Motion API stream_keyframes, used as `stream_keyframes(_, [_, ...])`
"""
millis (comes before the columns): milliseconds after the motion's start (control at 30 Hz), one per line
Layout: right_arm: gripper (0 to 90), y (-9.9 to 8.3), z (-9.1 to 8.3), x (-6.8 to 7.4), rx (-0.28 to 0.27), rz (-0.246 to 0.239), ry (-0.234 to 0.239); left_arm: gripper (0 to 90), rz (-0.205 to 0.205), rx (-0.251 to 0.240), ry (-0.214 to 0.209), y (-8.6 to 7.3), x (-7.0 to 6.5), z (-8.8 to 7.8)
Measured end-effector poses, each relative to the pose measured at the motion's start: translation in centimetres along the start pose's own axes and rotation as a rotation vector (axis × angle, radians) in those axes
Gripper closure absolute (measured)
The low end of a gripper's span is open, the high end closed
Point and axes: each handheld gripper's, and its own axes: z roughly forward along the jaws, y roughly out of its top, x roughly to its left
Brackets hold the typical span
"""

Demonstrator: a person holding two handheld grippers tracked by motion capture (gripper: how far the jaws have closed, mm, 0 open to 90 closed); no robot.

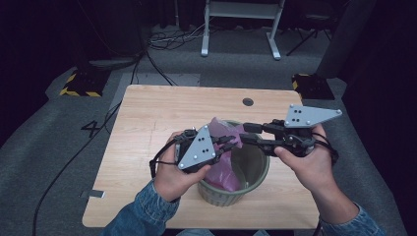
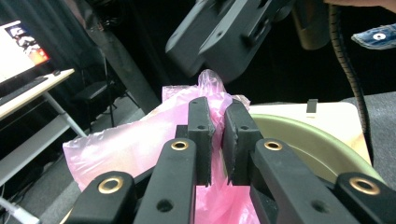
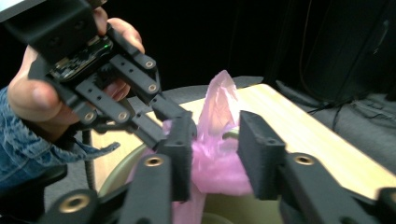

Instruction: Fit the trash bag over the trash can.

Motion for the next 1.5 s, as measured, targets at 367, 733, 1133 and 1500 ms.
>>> stream_keyframes(367, [90.0, -0.2, 0.7, 0.0, 0.062, -0.011, 0.002, 87.2, 0.002, -0.002, 0.010, -0.1, 0.1, -0.8])
stream_keyframes(733, [90.0, -0.4, -2.1, -2.2, 0.065, -0.016, -0.180, 89.8, -0.007, 0.009, 0.065, -0.5, 1.1, -3.4])
stream_keyframes(1133, [90.0, -2.1, -3.7, -3.9, 0.089, 0.046, -0.218, 89.8, -0.097, 0.053, 0.131, -3.5, 2.9, -5.8])
stream_keyframes(1500, [90.0, -2.1, -4.6, -3.7, 0.039, 0.061, -0.210, 89.8, -0.093, 0.044, 0.134, -3.5, 2.8, -6.1])
